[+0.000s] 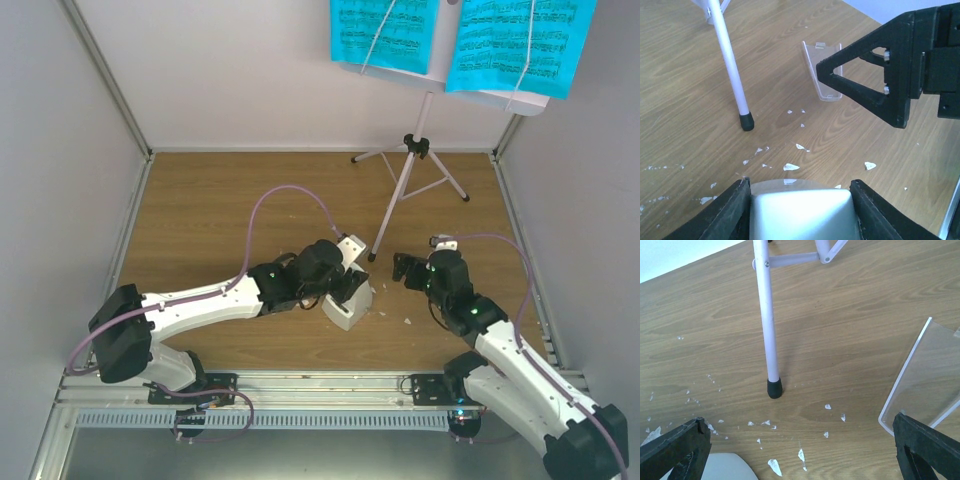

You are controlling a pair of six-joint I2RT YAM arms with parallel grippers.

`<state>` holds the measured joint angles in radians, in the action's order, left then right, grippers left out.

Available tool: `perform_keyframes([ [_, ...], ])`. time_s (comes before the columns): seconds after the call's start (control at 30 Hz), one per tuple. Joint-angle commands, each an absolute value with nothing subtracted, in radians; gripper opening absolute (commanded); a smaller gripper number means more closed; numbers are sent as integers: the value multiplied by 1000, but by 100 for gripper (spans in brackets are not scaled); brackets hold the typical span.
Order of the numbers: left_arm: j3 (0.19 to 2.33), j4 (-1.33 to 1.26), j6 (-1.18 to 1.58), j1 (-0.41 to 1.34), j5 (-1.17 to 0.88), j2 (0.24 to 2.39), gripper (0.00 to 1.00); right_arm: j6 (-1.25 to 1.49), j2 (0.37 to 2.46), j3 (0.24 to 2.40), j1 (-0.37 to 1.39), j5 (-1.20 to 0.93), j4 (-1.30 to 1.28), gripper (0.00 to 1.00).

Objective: Pack up the instrument practice props

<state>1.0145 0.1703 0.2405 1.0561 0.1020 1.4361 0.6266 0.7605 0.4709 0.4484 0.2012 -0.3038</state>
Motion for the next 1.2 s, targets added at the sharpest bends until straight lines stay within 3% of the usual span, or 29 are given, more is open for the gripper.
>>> perform_keyframes([
  [0.0, 1037, 165, 273, 1063, 122, 1436, 42, 647, 735, 460, 439, 207, -319, 100],
  [0.23, 1054, 194, 307, 1046, 283, 1395, 34, 647, 693, 475, 439, 226, -348, 100],
  [0.53, 1026, 94, 369, 872, 367, 1336, 25, 651, 669, 468, 439, 226, -359, 100],
  [0.87, 1025, 79, 407, 792, 400, 1380, 30, 650, 656, 450, 439, 226, -360, 100],
  [1.1, 1037, 87, 391, 790, 318, 1395, 52, 647, 655, 448, 439, 229, -357, 100],
  [1.17, 1035, 88, 394, 791, 295, 1389, 69, 647, 654, 447, 439, 229, -357, 99],
])
